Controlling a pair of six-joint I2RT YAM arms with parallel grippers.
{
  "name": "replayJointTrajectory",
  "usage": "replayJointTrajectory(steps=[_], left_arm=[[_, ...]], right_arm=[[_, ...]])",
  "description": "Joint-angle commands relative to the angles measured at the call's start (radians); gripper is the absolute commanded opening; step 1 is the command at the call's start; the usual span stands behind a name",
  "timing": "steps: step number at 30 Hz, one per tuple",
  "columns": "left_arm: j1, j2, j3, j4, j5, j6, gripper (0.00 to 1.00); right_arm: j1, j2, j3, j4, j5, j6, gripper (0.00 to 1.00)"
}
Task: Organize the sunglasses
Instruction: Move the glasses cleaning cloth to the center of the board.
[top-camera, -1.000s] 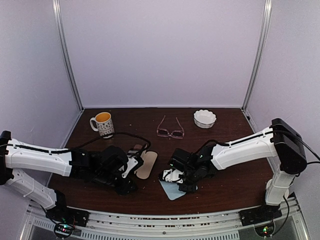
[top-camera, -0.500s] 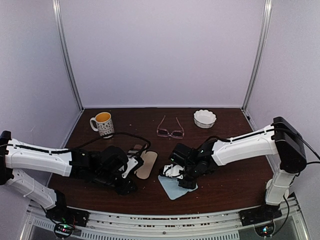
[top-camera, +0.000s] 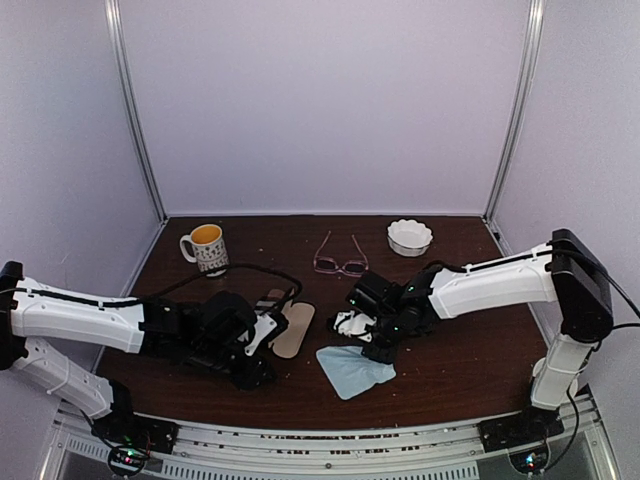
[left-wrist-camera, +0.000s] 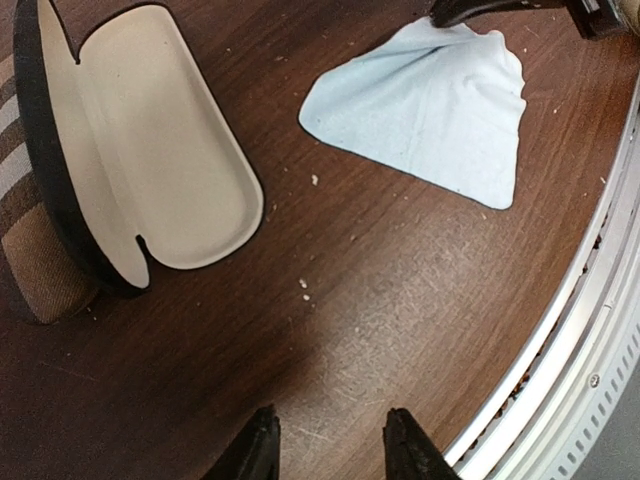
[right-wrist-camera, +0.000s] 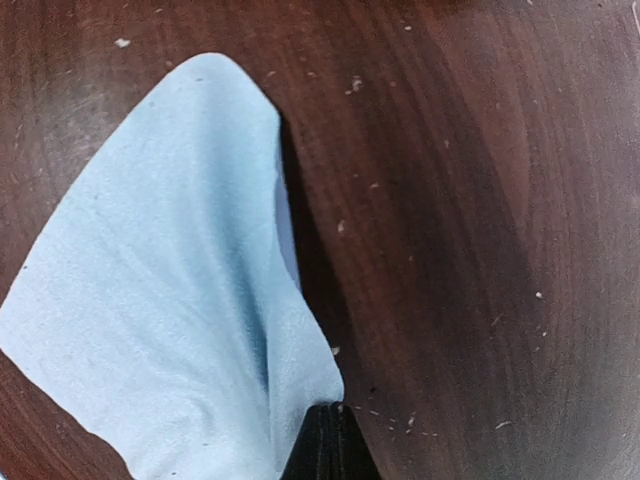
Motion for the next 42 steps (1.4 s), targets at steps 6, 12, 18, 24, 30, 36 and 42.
replayJointTrajectory(steps=[6,12,18,24,30,36,42], left_arm=[[0.005,0.018,0.002,0.038,0.013,-0.008,0.39],[0.005,0.031,0.01,0.038,0.017,-0.008,0.38],[0.005,0.048,0.023,0.037,0.02,-0.005,0.38],[0.005,0.071,0.038,0.035,0.022,0.001,0.38],[0.005,0.095,0.055,0.034,0.026,0.009,0.37],[0.005,0.114,0.074,0.031,0.031,0.013,0.37],[0.005,0.122,0.086,0.025,0.033,0.018,0.37]], right_arm=[[-0.068,0.019,0.054,0.043,0.049,0.039,0.0],[-0.104,0.056,0.08,0.054,0.048,0.043,0.0],[-0.131,0.082,0.098,0.06,0.038,0.041,0.0],[-0.151,0.102,0.101,0.066,0.032,0.042,0.0],[-0.176,0.106,0.107,0.074,0.021,0.069,0.0],[-0.209,0.126,0.128,0.056,0.043,0.113,0.0],[-0.255,0.171,0.165,0.001,0.133,0.212,0.0]])
